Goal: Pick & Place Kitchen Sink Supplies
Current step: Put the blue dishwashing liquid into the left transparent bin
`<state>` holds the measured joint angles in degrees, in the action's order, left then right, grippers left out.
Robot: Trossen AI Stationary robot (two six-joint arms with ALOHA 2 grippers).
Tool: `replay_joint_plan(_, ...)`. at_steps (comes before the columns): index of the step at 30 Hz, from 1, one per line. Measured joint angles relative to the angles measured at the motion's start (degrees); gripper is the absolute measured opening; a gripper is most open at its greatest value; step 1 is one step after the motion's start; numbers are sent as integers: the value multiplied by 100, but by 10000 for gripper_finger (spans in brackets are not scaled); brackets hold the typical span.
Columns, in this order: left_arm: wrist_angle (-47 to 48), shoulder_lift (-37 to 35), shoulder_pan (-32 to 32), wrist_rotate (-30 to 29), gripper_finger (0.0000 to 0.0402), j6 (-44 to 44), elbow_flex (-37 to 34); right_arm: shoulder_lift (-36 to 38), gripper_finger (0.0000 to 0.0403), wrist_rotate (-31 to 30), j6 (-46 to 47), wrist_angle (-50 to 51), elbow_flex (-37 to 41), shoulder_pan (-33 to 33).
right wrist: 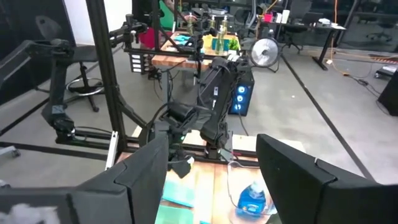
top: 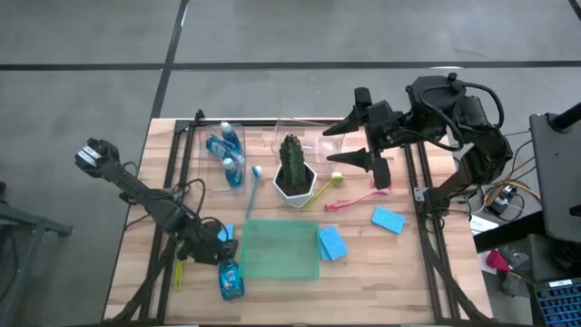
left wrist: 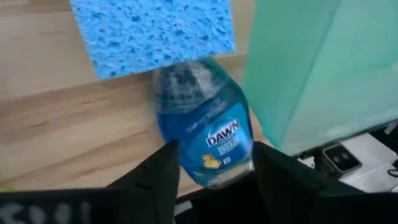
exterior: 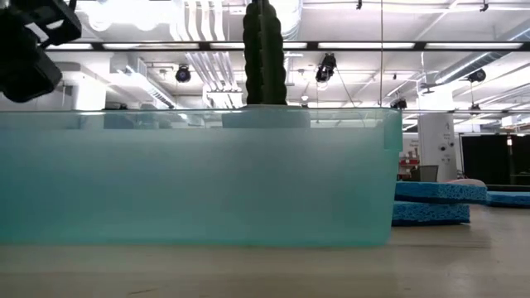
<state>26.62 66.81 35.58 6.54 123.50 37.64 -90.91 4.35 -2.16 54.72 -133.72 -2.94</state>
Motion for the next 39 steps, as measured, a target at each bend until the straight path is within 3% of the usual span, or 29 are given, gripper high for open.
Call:
replay_joint_plan(5,66,209,-21,152,247,276,-231,7,229,1,-1,4,-1,4)
replay_joint_plan(9,77,234,-27,-18,268,524,-383,11,229,1,1,74,0,22)
replay_joint_plan(19,578,238,-146,-1141,268,457,-432,2,226,2,23,87,1,23)
replay_joint_plan(32,336,451,-143,-1141,266,424,-242,-2,224,3,31,81,92,26)
replay_joint_plan(39,146,895,-162,-745,258,421,-242,-3,224,3,25,47,206,26)
